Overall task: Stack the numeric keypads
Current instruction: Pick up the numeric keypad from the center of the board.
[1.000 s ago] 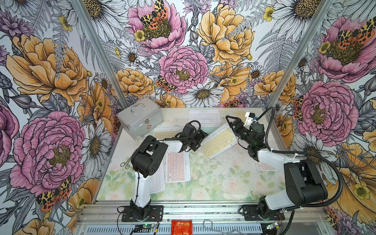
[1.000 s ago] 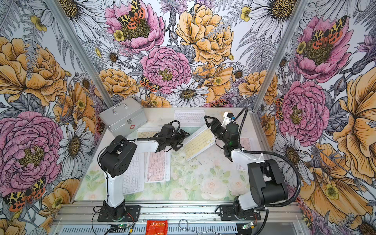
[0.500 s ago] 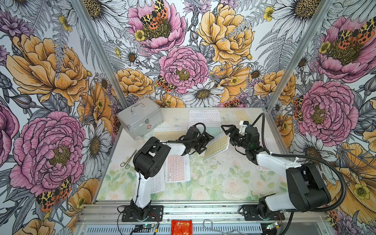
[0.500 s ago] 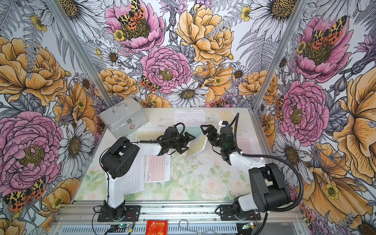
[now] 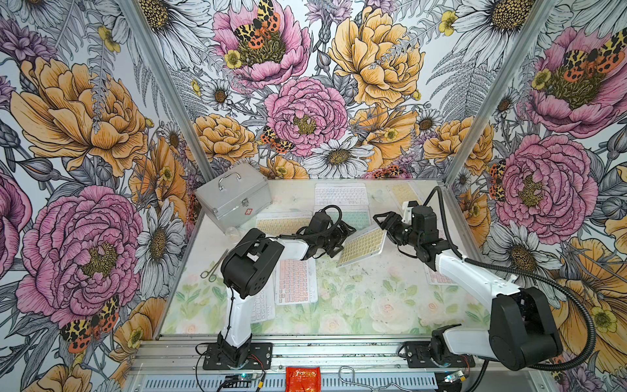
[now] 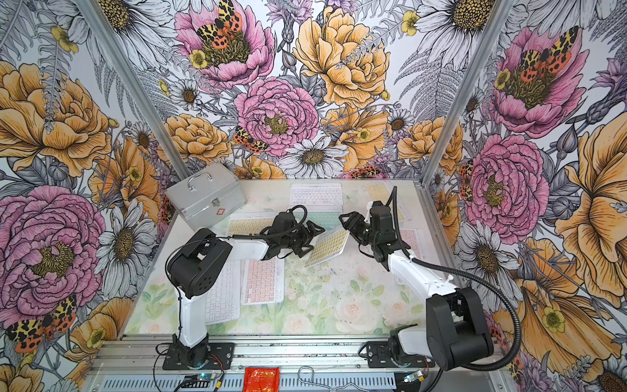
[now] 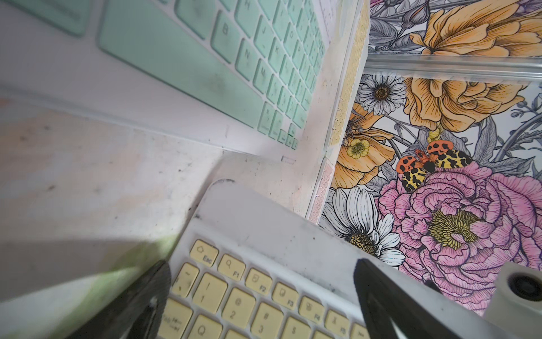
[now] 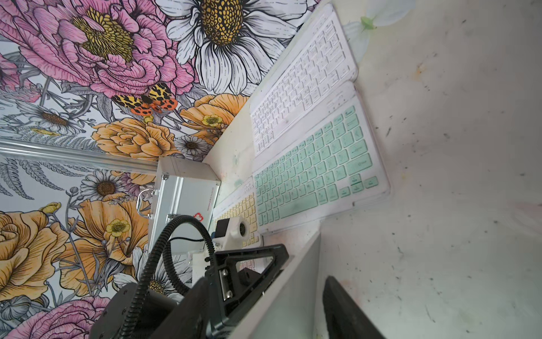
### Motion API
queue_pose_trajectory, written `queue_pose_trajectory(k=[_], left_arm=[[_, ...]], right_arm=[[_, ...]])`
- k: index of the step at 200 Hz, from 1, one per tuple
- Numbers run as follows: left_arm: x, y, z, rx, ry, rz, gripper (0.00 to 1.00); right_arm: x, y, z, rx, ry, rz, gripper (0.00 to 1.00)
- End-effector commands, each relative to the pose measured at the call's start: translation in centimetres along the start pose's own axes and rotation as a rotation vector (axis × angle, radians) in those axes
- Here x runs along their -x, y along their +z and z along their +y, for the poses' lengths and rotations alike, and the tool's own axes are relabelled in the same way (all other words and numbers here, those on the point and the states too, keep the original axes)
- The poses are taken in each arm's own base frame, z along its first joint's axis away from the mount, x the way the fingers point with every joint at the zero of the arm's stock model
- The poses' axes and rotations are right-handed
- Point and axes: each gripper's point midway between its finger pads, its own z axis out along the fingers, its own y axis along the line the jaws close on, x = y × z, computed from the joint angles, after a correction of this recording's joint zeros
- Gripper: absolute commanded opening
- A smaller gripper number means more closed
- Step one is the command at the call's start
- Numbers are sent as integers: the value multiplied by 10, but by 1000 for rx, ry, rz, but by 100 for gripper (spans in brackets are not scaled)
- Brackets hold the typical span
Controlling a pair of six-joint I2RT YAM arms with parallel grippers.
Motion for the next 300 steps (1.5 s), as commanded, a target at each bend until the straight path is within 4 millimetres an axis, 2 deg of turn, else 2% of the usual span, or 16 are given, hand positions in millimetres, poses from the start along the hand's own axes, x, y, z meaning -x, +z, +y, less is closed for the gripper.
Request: queue_pose_trajectory(k=[1,33,71,96,162,191,214,216,232,244,254,275,300], left_arm=[[-1,-7,-12,-38,-2,14,99],[0,-8,-12,-38,-2,13,99],[2,-7,-13,-43,-3,11,99],[2,-7,-13,-43,-3,14,99],[1,-12,-16,-52,-2,14,99],[2,-30,-19,-111,-40,7,99],[5,-58,-36,-249,-65,-34,99],[4,-66,-47,-282,-54,-39,99],[-3,-89,-72,-392,-24,-49,99],[-11,-101,-90,-456,19,-42,99],[-18,-104,-97,-458,80,-43,99],[-26,-102,-84,-340,170,-89,99],[-33,-105,-80,-383,23,-113,99]], right_arm=[[1,-9,10,4,-31,19,58],[0,-12,17,20,-28,39,53],[1,-21,42,88,-22,69,51],[2,-27,52,99,-38,74,52],[-1,-23,51,98,-54,103,48],[1,-23,53,109,-66,101,46],[8,-22,54,108,-69,90,45],[9,-22,54,108,-69,89,45],[13,-18,53,105,-67,84,45],[18,-15,54,108,-63,78,45],[24,-11,55,110,-61,70,45],[40,-4,57,117,-42,41,44],[58,2,65,158,-28,-17,43]])
